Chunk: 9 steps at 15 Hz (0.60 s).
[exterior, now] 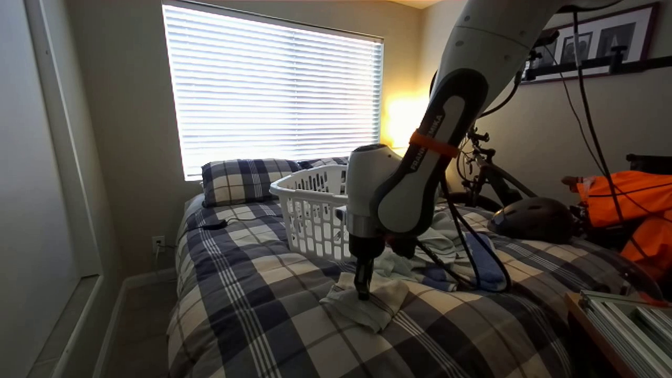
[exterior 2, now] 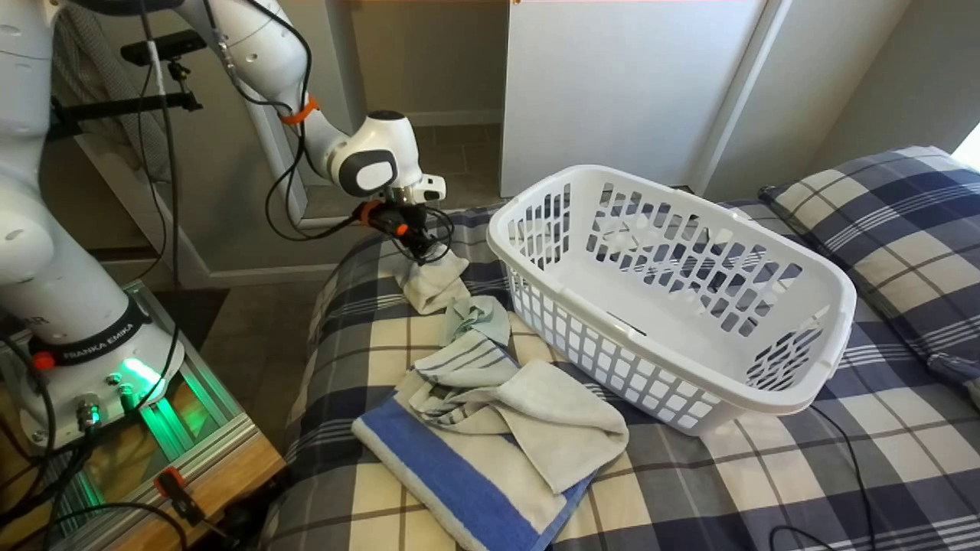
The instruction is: Put the left towel in the laundry basket
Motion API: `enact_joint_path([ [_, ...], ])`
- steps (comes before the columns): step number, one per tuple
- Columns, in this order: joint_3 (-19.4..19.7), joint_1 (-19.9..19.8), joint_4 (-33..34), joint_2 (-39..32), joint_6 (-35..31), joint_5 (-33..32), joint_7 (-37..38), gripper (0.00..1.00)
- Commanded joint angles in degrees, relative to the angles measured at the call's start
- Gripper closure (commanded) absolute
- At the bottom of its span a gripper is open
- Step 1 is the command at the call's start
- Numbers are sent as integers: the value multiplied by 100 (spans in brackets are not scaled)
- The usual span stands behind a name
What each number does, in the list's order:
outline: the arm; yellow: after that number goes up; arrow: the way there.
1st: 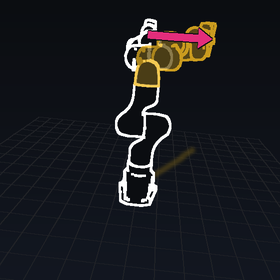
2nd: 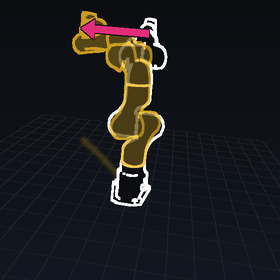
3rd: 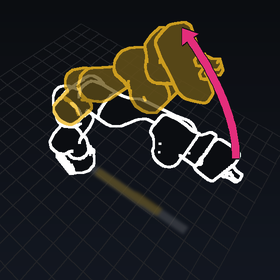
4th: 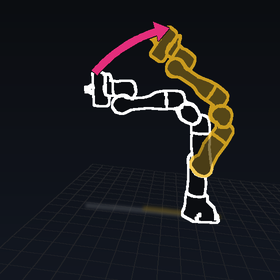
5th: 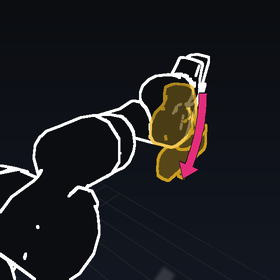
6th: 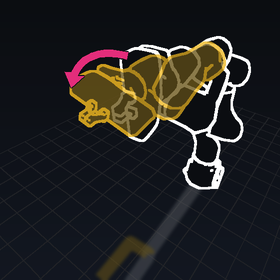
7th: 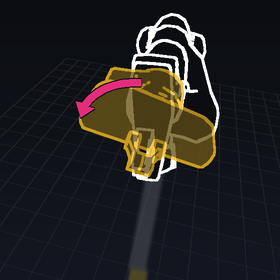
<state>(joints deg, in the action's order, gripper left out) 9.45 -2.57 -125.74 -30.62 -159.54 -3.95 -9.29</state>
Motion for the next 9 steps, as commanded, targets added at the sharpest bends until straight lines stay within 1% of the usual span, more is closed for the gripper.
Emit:
enact_joint_path([
  [1, 474, 202, -542, 957, 312, -584, 500, 95],
  [3, 793, 289, -718, 1380, 335, -951, 826, 95],
  [6, 1297, 345, -921, 1996, 298, -1758, 1552, 95],
  [8, 1503, 322, -987, 2385, 238, -2450, 2108, 95],
  [9, 1598, 299, -989, 2579, 139, -2939, 2449, 95],
])
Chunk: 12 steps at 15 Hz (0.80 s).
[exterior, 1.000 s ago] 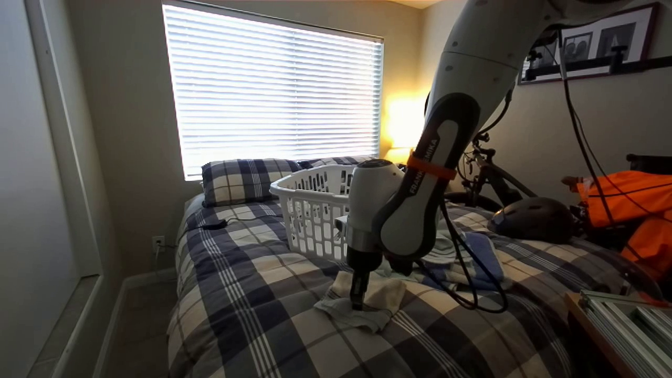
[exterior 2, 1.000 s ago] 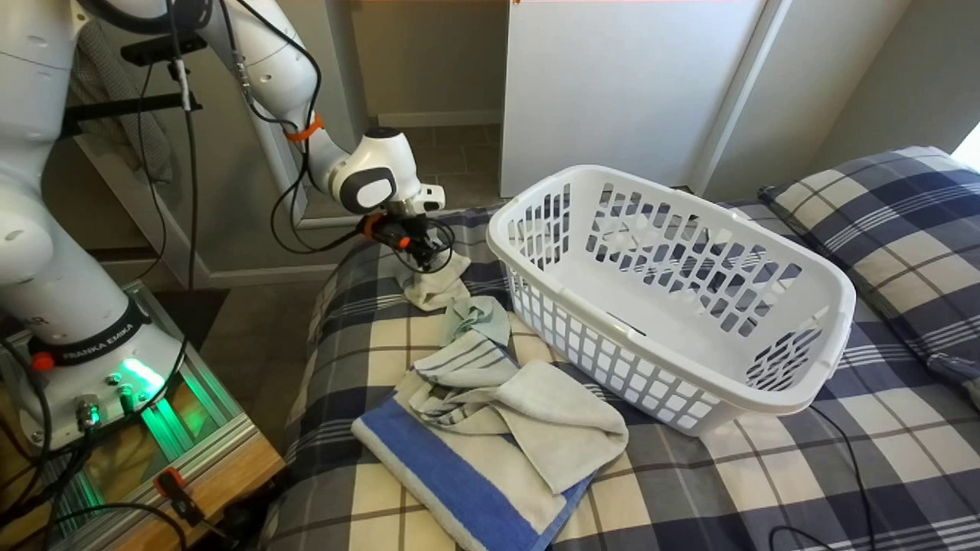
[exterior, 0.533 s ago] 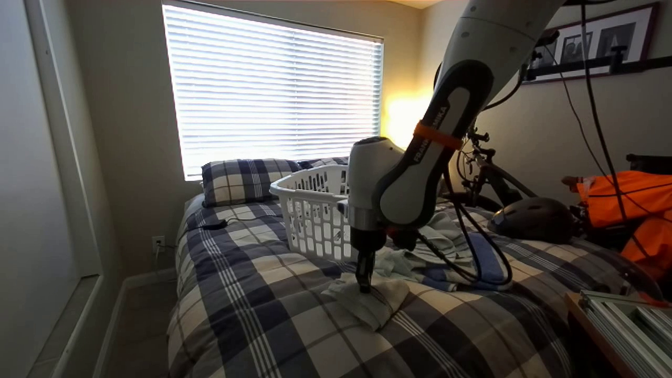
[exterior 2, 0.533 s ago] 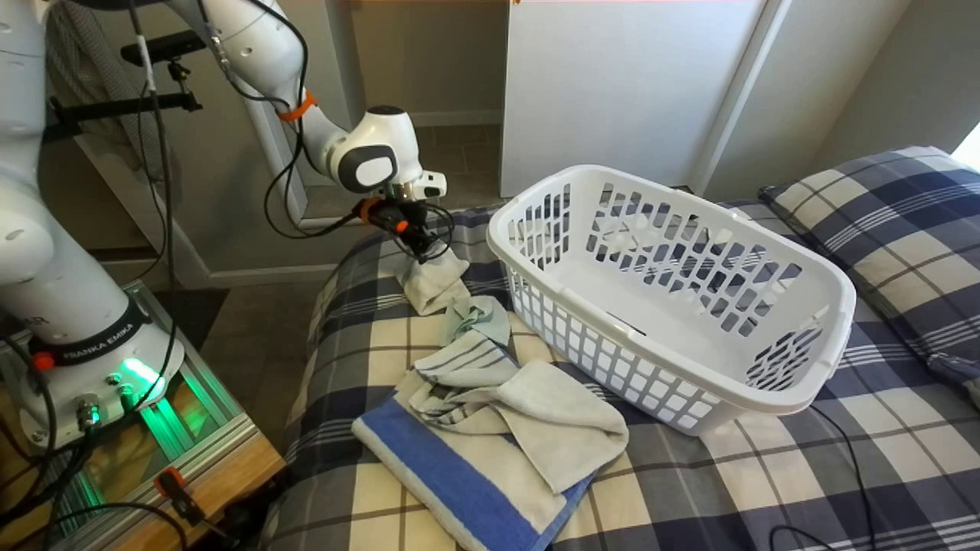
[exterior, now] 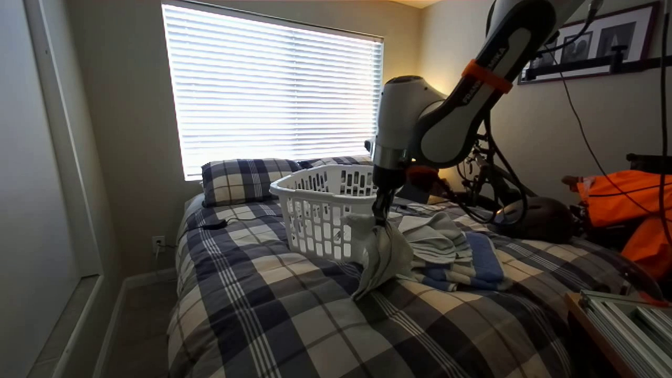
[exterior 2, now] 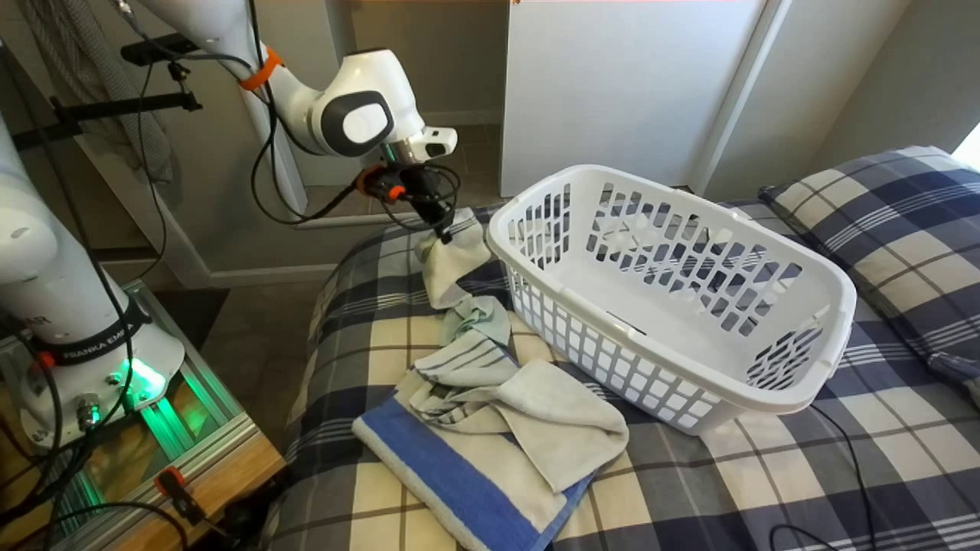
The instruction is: Put the left towel in the laundry basket
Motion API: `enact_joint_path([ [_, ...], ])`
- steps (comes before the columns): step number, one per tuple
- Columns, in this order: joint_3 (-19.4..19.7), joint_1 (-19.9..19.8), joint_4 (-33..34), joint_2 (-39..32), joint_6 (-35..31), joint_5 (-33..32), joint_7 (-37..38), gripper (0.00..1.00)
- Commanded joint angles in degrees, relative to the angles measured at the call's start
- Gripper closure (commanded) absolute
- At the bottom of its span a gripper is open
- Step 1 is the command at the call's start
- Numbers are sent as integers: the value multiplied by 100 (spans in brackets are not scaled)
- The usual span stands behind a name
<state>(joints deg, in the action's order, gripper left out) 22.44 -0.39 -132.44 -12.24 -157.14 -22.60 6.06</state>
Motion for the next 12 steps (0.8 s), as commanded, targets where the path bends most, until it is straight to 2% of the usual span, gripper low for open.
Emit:
enact_joint_path([
  [1, 615, 320, -314, 904, -185, -1513, 1221, 95],
  [3, 806, 386, -191, 1187, -229, -2361, 1766, 95],
  [6, 773, 218, -165, 1617, -161, -3568, 2675, 96],
  [8, 749, 151, -313, 1816, -288, -3562, 2866, 98],
  [9, 743, 197, -96, 1520, -180, -3266, 2514, 93],
  [12, 747, 196, -171, 1670, -180, -3299, 2610, 93],
])
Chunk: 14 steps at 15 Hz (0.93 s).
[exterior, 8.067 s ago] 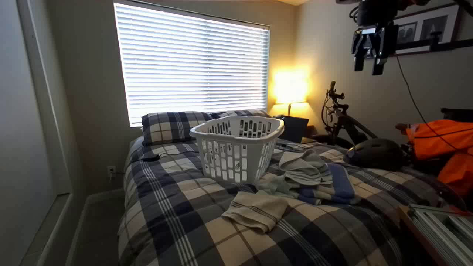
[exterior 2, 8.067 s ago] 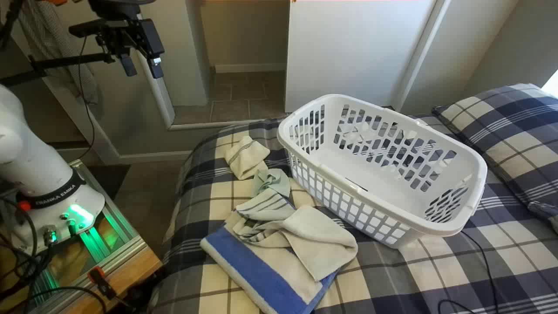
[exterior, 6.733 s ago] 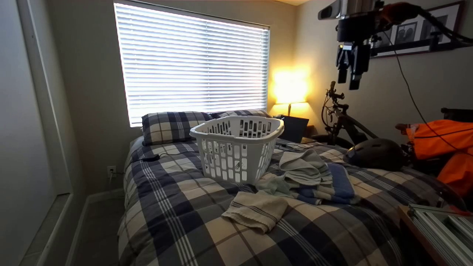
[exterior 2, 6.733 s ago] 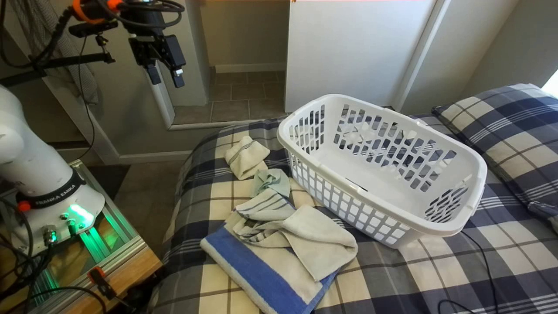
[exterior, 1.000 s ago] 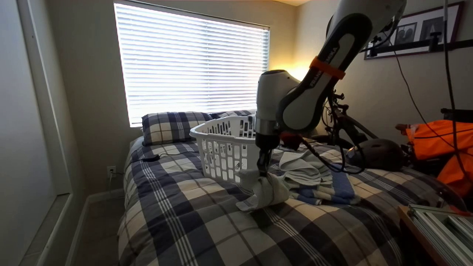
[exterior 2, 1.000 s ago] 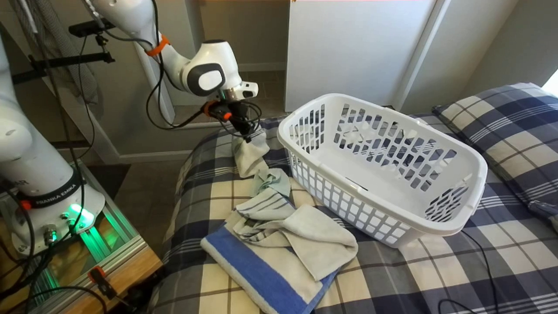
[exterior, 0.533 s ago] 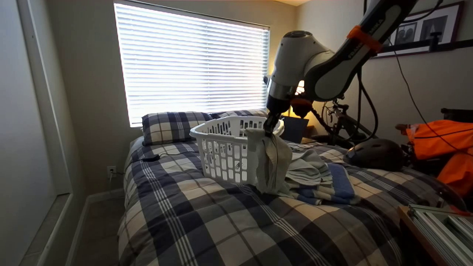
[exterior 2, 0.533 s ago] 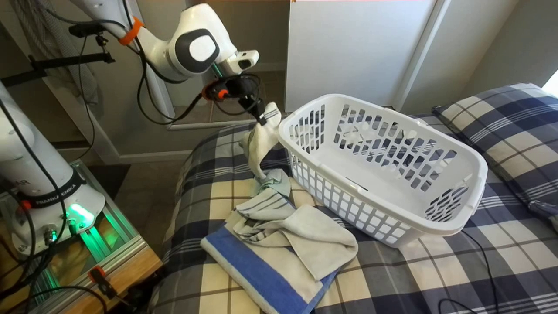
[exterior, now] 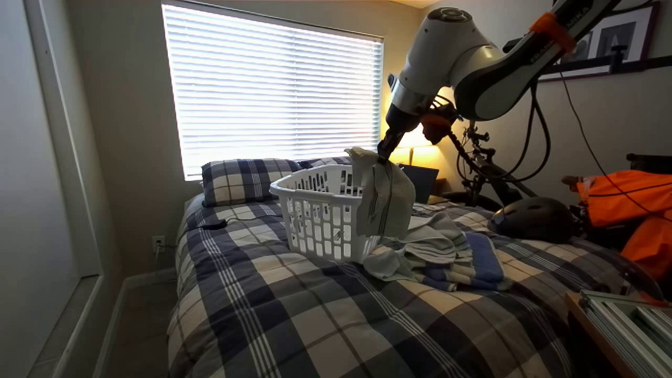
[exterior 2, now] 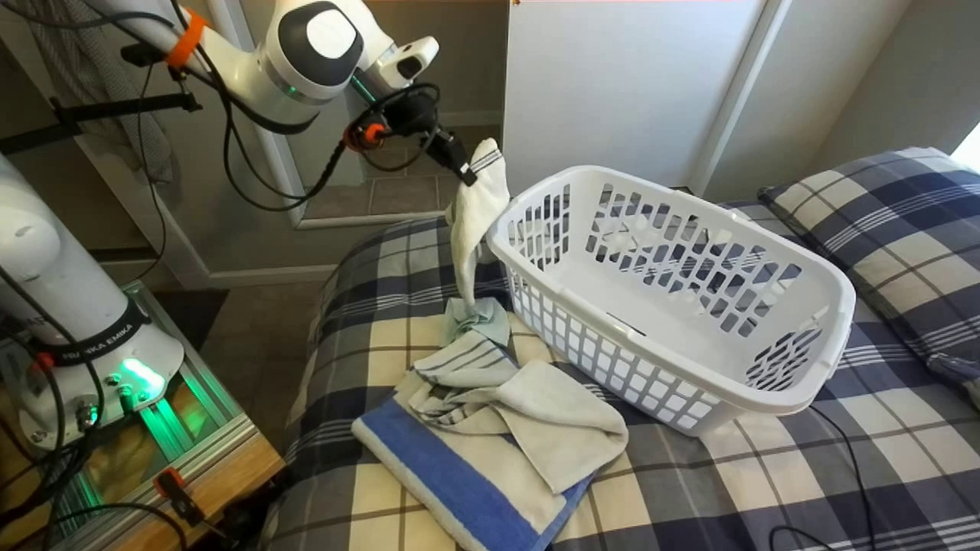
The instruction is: Put the left towel in the laundry basket
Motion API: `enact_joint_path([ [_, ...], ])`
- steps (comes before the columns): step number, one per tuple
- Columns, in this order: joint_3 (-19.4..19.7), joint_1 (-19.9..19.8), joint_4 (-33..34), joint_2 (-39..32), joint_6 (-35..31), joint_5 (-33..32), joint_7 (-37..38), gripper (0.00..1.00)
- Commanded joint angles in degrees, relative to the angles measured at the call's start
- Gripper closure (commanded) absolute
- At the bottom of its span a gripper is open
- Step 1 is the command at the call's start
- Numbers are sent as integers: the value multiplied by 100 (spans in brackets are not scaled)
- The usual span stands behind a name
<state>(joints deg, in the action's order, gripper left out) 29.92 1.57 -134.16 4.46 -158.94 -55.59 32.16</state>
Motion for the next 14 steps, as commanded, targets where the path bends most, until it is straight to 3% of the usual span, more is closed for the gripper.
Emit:
enact_joint_path([
  [1, 0, 0, -15, 3, -2, 0, 5, 93],
  [4, 0, 0, -43, 3, -7, 0, 14, 93],
  [5, 0, 0, -45, 3, -7, 0, 15, 97],
  [9, 169, -296, 507, -396, 41, -633, 1034, 98],
  [14, 493, -599, 1437, -928, -59, -2089, 2717, 98],
])
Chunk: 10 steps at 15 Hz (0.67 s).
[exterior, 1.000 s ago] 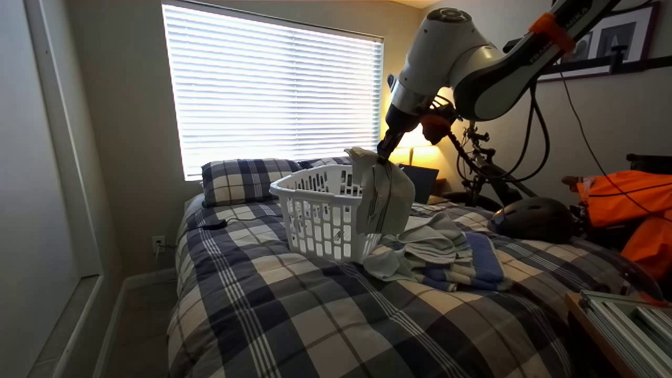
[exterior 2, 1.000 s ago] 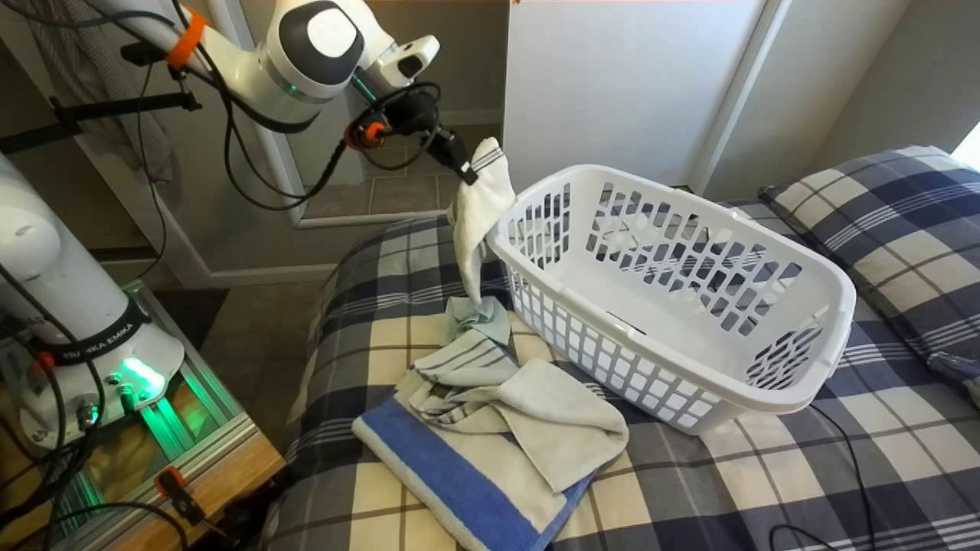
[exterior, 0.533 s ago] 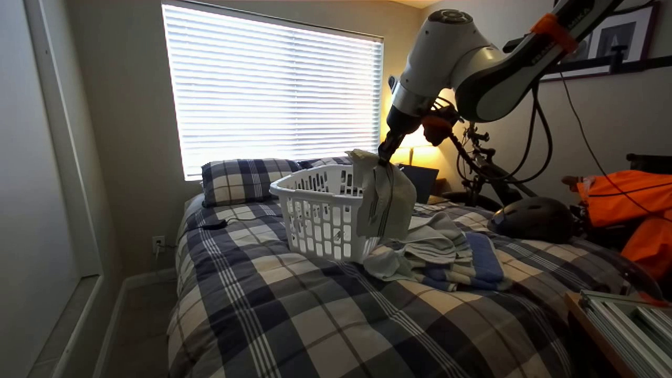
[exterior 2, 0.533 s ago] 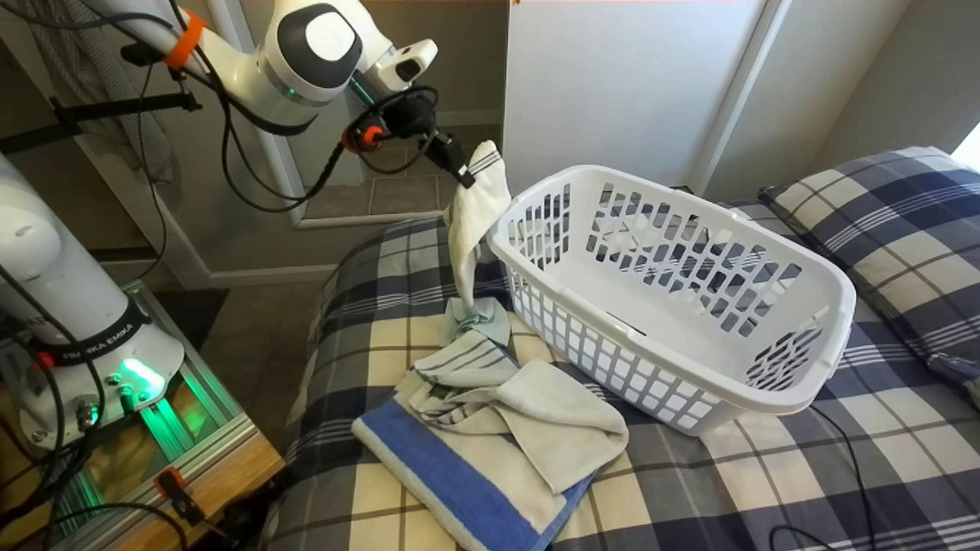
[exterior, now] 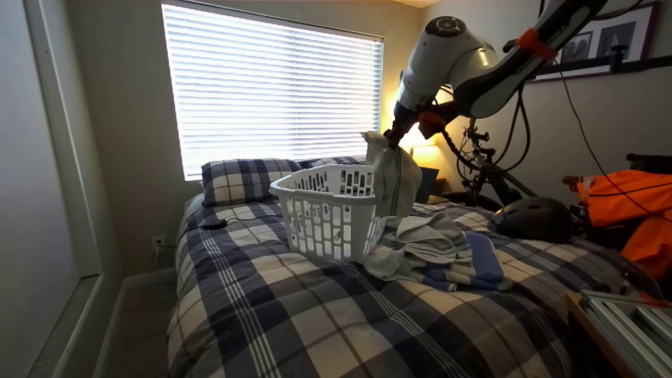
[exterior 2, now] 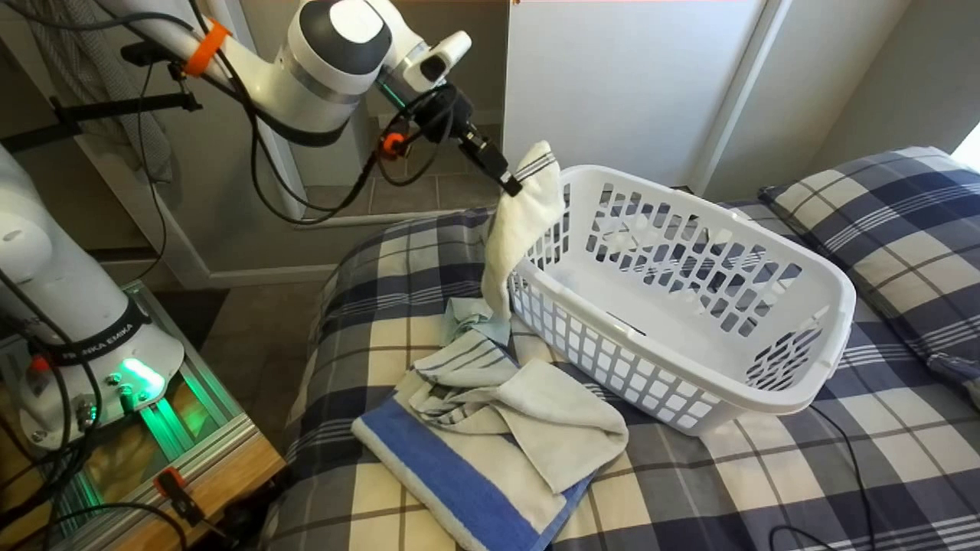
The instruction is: Put the left towel in the laundry basket
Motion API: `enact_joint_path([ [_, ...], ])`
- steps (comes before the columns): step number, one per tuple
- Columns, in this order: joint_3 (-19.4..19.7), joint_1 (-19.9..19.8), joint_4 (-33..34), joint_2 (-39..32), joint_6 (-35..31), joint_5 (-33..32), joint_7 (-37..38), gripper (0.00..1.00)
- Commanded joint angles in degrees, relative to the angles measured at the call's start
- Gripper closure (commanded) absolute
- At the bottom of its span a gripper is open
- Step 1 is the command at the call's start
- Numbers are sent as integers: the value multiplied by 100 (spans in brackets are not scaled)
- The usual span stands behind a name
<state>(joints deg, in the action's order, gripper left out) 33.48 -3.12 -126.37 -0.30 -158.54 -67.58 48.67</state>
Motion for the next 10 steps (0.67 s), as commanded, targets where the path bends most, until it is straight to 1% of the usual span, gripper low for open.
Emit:
enact_joint_path([
  [1, 191, -155, 861, -580, -96, -1197, 1454, 98],
  [3, 304, -197, 1351, -920, -159, -1711, 2177, 98],
  [6, 435, -196, 2071, -1426, -73, -2283, 3281, 98],
  [9, 462, -186, 2767, -2024, 146, -2642, 4321, 98],
  [10, 445, -163, 2906, -2181, 336, -2694, 4660, 98],
])
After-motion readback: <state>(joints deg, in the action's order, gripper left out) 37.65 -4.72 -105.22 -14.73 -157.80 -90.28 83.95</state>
